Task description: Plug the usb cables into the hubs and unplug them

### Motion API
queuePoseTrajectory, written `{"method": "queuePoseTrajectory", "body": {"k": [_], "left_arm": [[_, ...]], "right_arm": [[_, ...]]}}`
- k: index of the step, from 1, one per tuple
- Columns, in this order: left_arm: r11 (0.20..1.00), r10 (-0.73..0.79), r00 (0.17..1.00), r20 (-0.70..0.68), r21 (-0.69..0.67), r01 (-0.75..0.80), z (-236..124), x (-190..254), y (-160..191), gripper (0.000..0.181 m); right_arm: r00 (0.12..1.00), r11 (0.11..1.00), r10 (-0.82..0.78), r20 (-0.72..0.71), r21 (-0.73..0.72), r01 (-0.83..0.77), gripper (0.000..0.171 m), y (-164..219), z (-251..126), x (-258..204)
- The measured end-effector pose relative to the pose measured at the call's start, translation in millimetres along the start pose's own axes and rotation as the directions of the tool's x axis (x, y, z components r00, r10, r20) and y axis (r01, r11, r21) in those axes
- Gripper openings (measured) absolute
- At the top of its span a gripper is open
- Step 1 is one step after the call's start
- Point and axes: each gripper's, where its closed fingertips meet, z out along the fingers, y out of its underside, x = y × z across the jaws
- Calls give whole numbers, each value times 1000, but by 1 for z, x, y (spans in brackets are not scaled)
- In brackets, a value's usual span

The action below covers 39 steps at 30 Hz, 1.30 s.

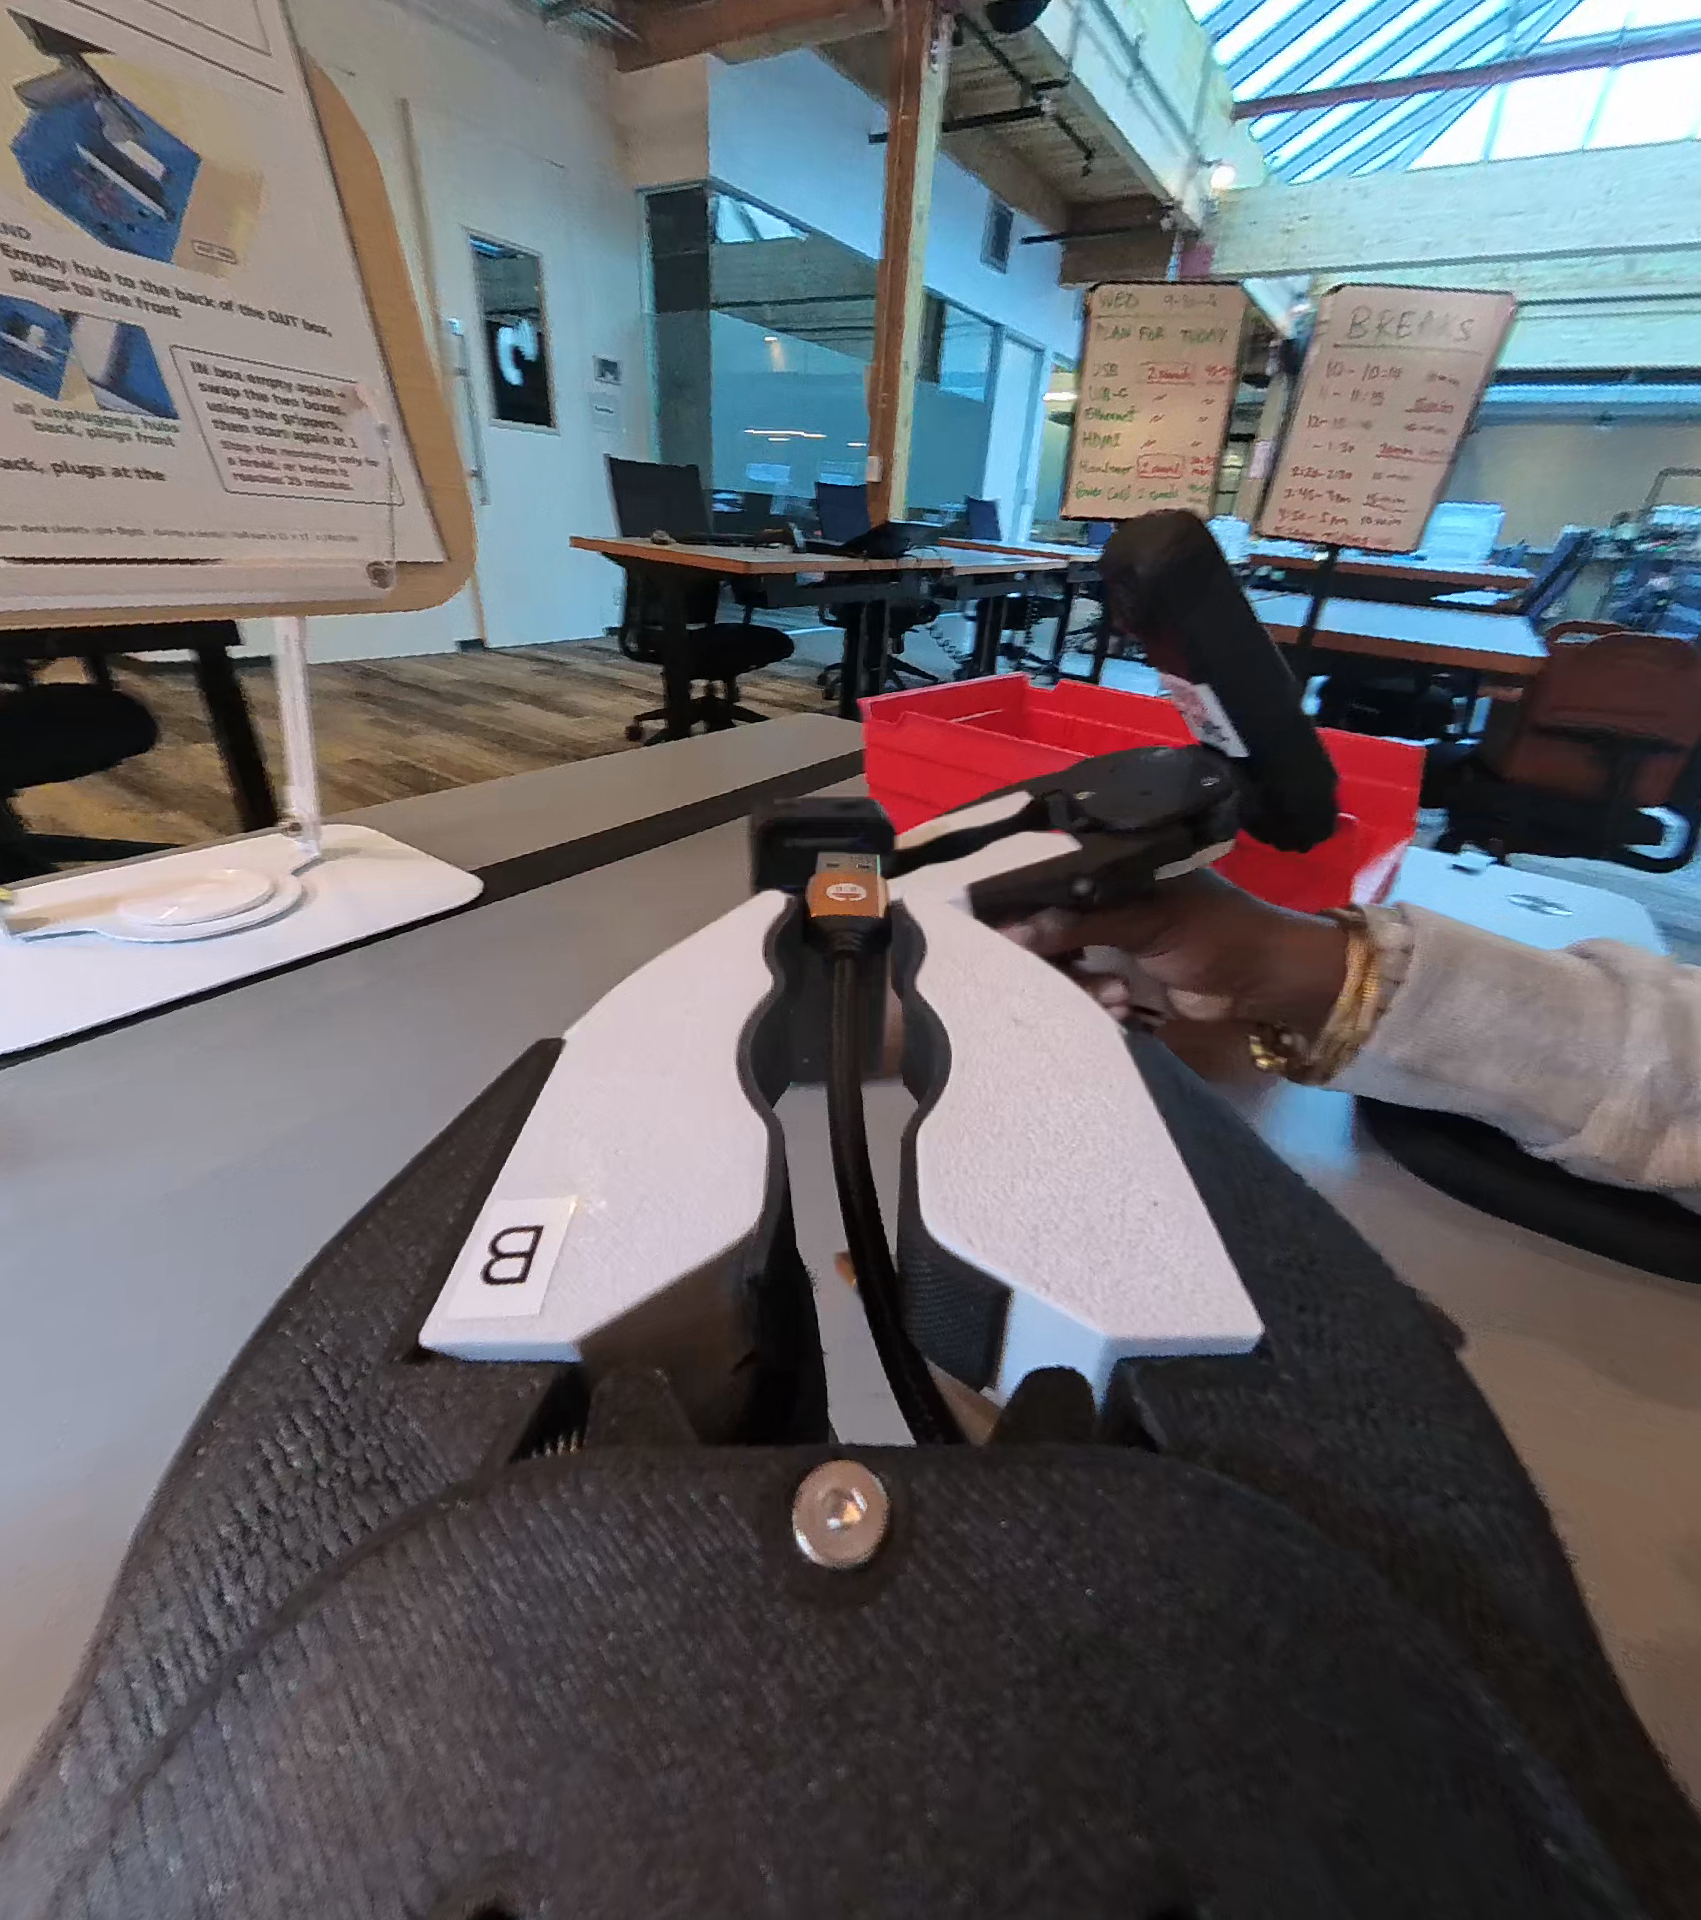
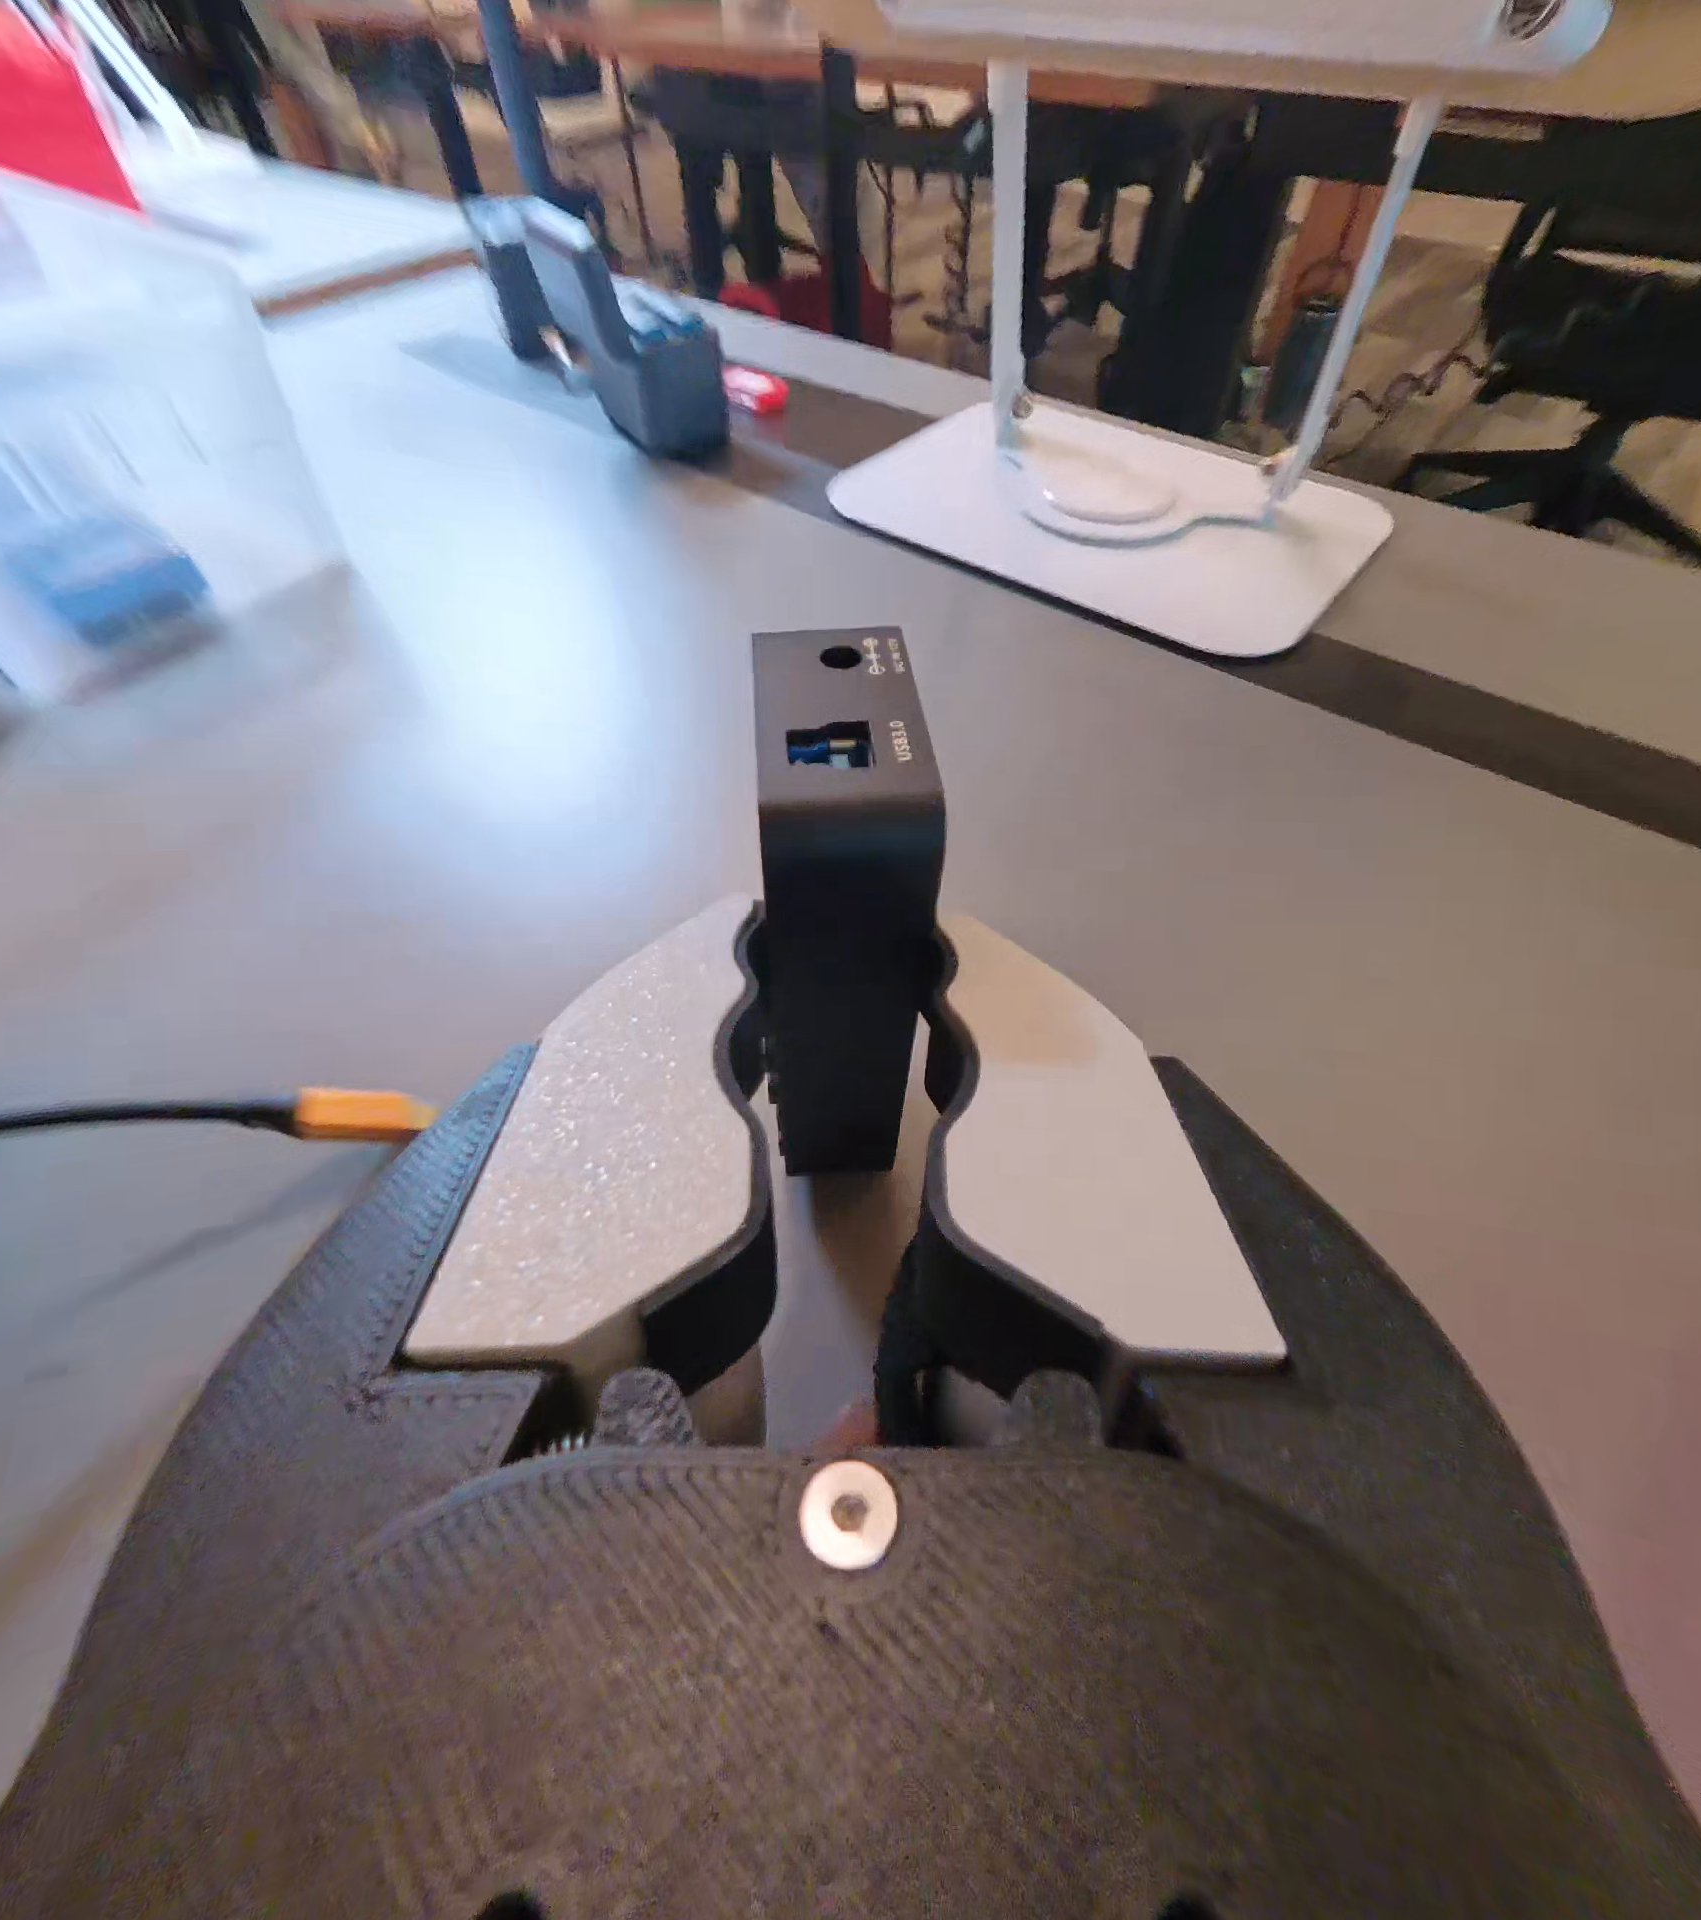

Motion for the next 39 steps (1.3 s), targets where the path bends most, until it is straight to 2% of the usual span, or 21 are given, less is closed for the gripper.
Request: {"method": "queuePoseTrajectory", "body": {"k": [3, 6, 11, 18, 26, 32, 39], "left_arm": [[995, 98, 992, 76, -1, -98, -1, -4, -2, 16], [981, 192, 971, 141, -20, -191, -1, -5, -2, 16], [948, 318, 918, 239, -53, -314, -3, -11, -4, 16], [912, 409, 872, 269, -91, -400, -3, -12, -2, 16], [921, 389, 885, 258, -85, -380, -2, -10, -1, 16], [947, 320, 915, 245, -81, -310, -1, -11, 2, 16], [956, 292, 930, 222, -31, -293, -3, -5, -4, 15]], "right_arm": [[966, 968, 205, 160, 110, -224, 27, -24, -5, -29], [930, 936, 247, 272, 180, -301, 27, -47, -11, -66], [951, 943, 176, 256, 235, -238, 27, -55, -9, -103], [981, 939, 76, 180, 319, -131, 28, -64, -16, -115], [987, 936, 43, 156, 338, -94, 28, -63, -15, -116], [989, 936, 22, 148, 345, -73, 28, -61, -13, -120], [984, 917, -102, 143, 397, 38, 27, -67, -21, -123]]}}
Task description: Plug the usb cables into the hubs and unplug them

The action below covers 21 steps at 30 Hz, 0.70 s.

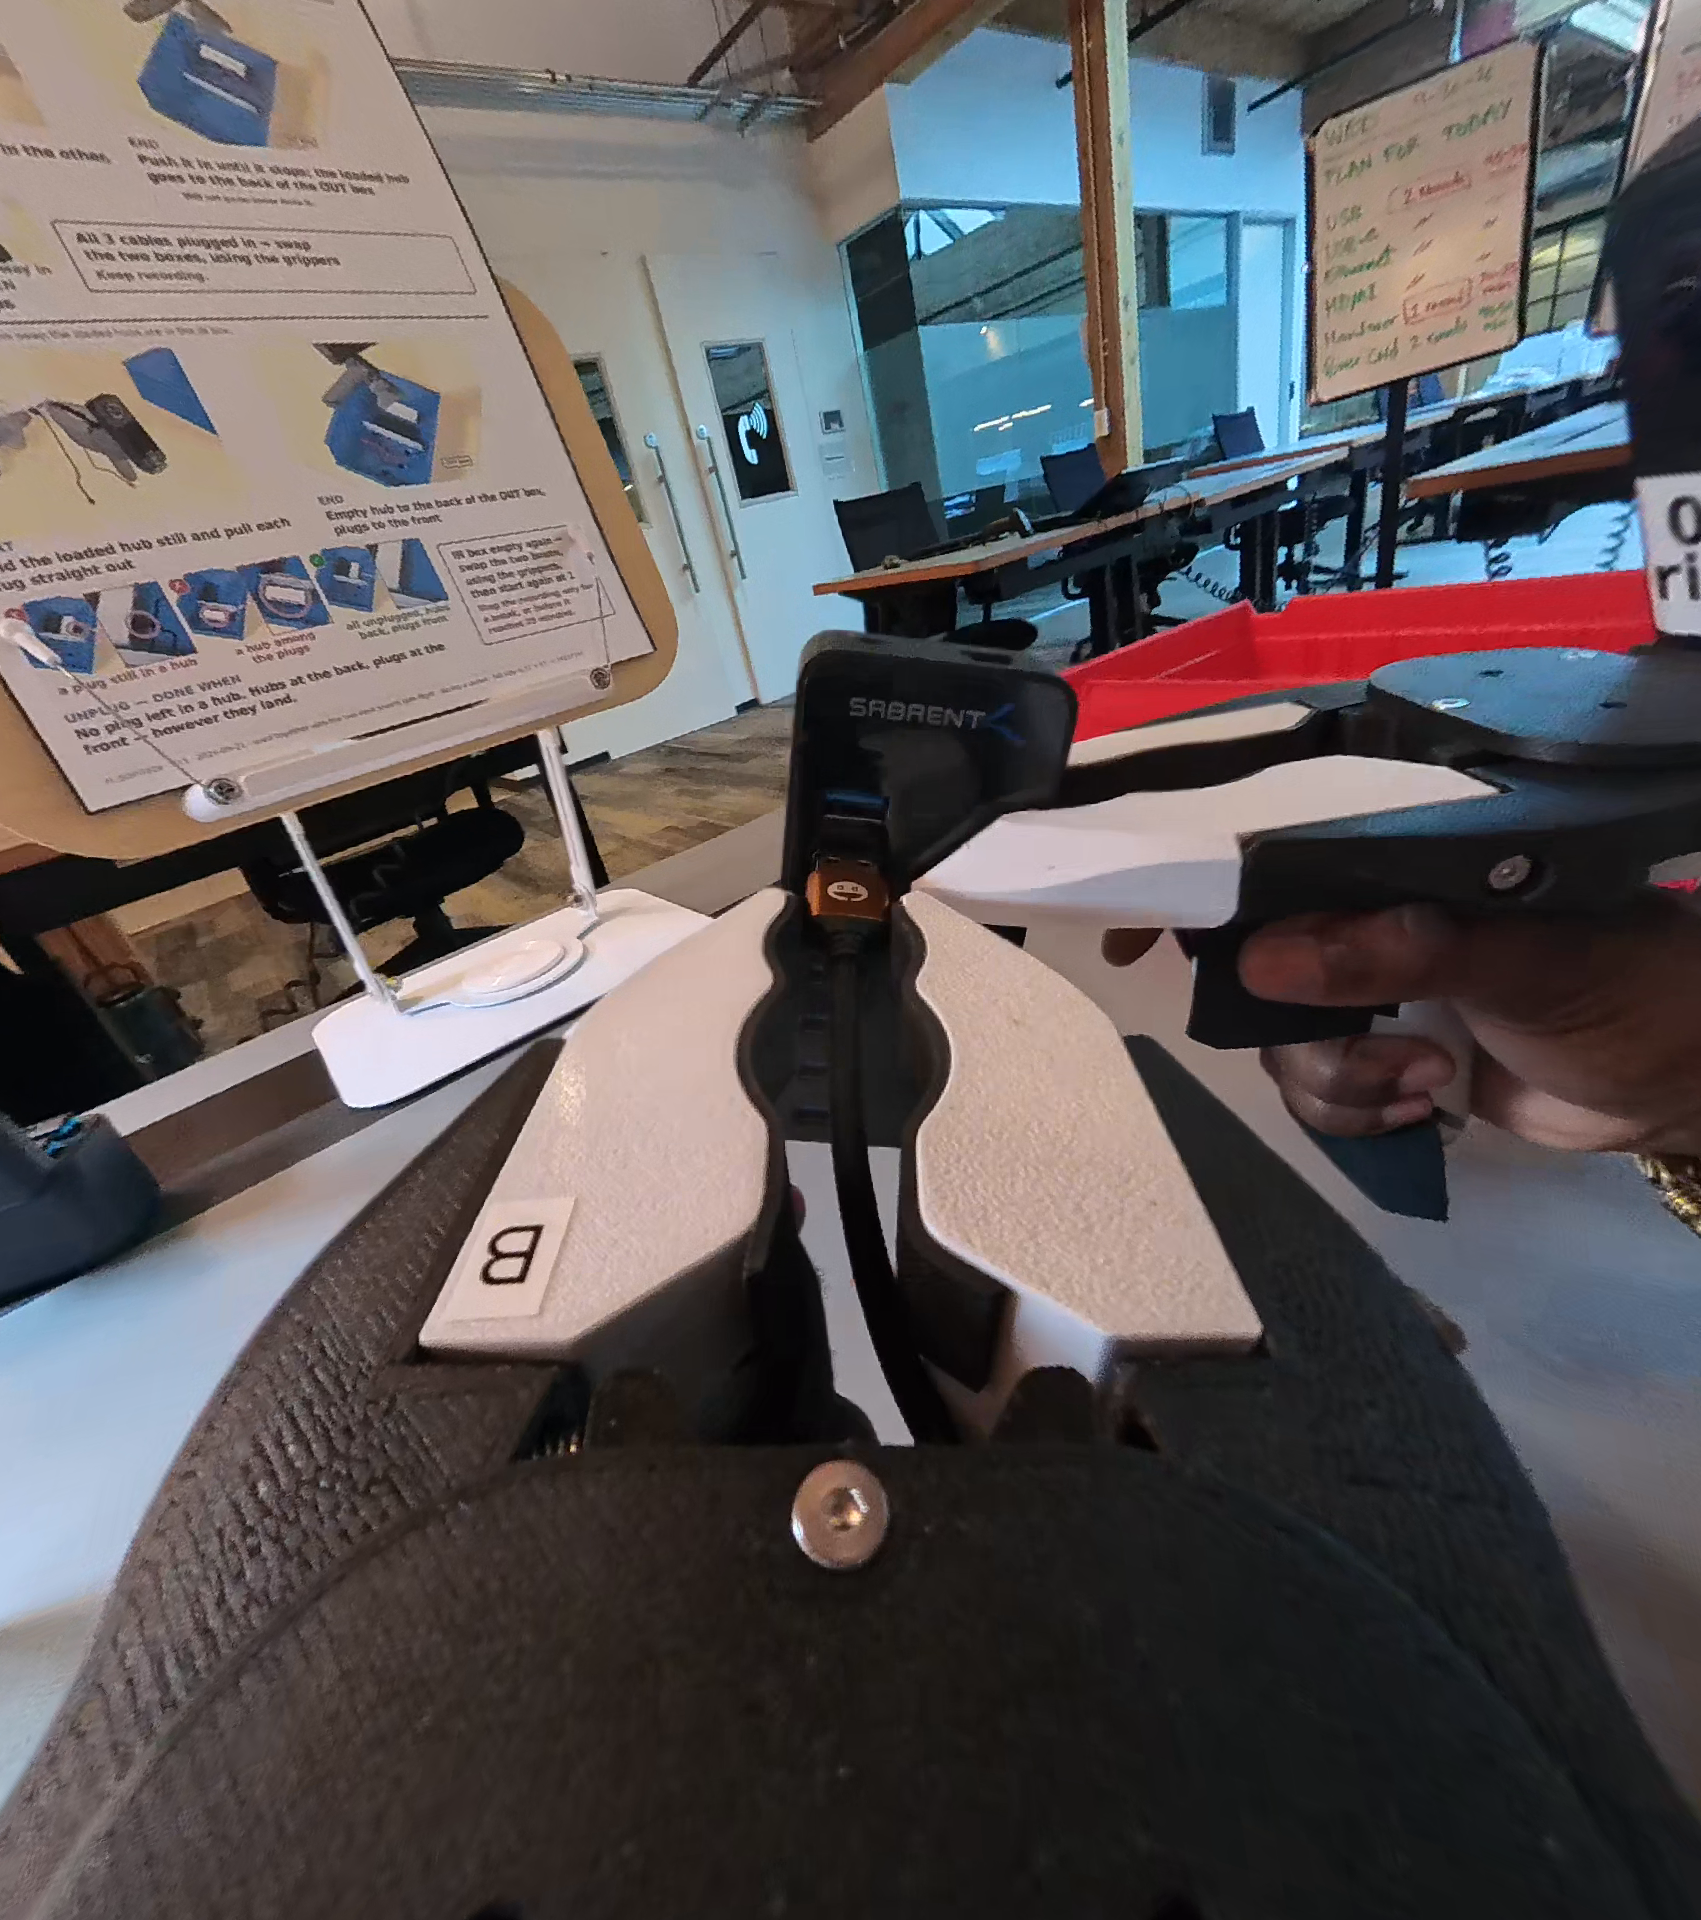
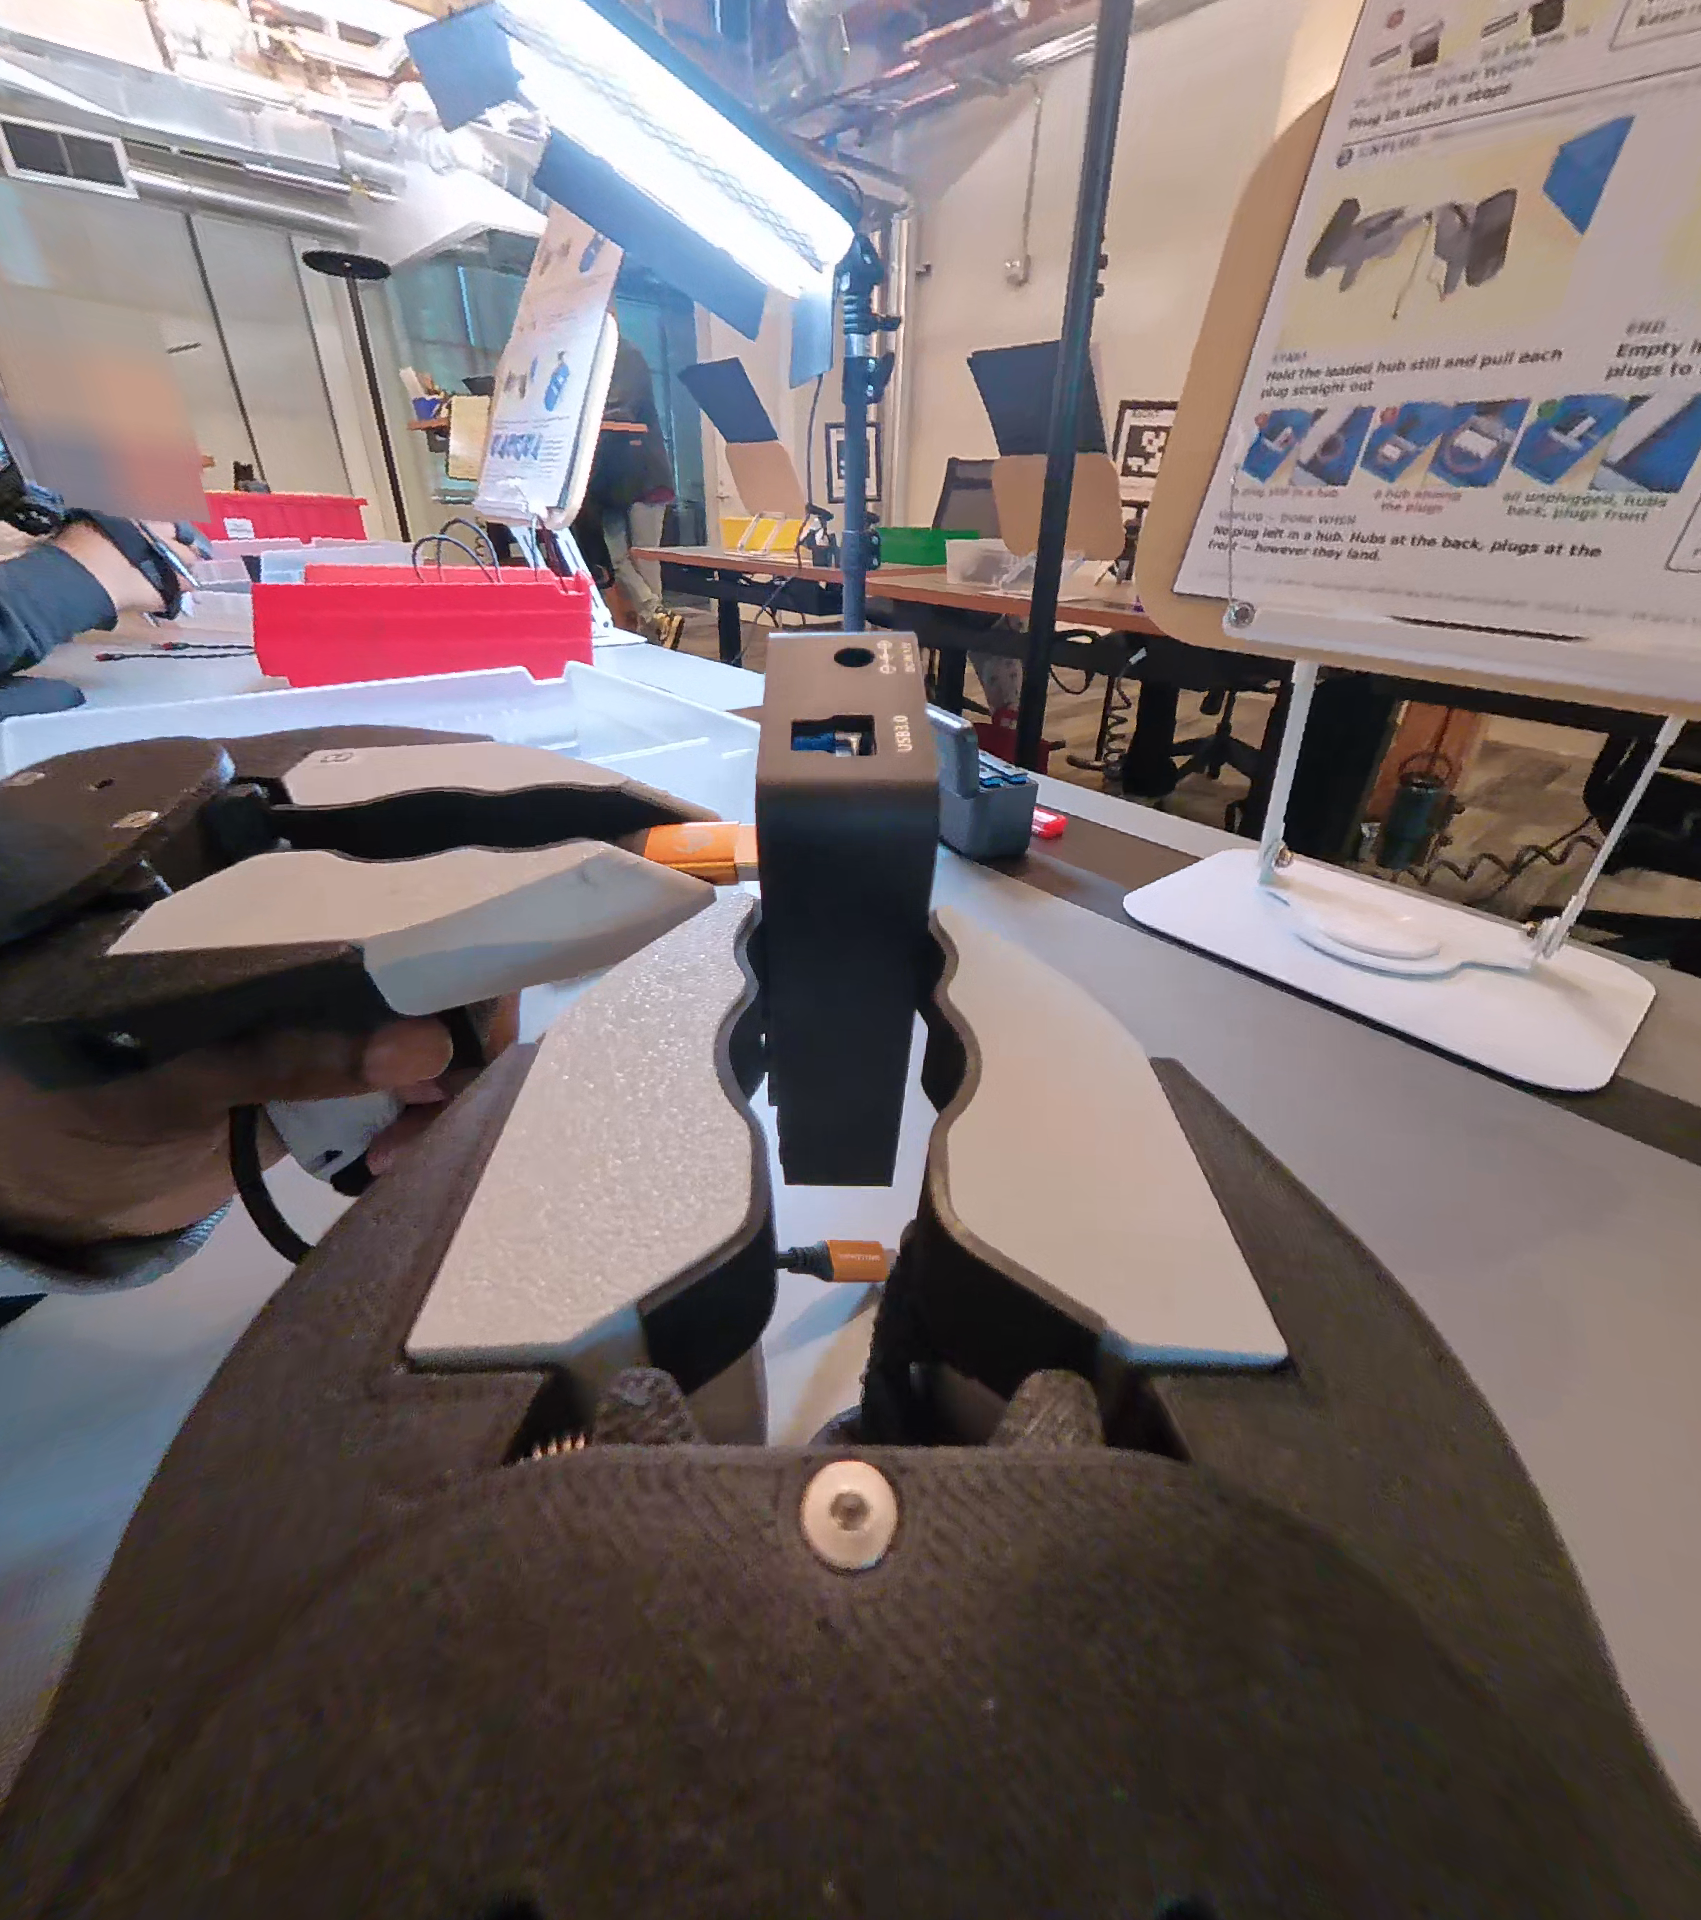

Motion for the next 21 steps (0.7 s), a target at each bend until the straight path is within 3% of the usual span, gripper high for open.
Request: {"method": "queuePoseTrajectory", "body": {"k": [7, 12, 21], "left_arm": [[999, -11, 1000, 12, 33, 11, -1, 0, -3, 15], [995, 25, 999, 41, 93, -28, -4, -3, -17, 16], [997, -10, 1000, 18, 72, 8, -3, -1, -11, 16]], "right_arm": [[1000, 1000, 22, 17, 12, -22, 28, -2, 0, -1], [979, 981, 193, -68, 29, -191, 27, -1, 0, 26], [997, 997, 75, -12, -10, -75, 27, 3, 6, 1]]}}
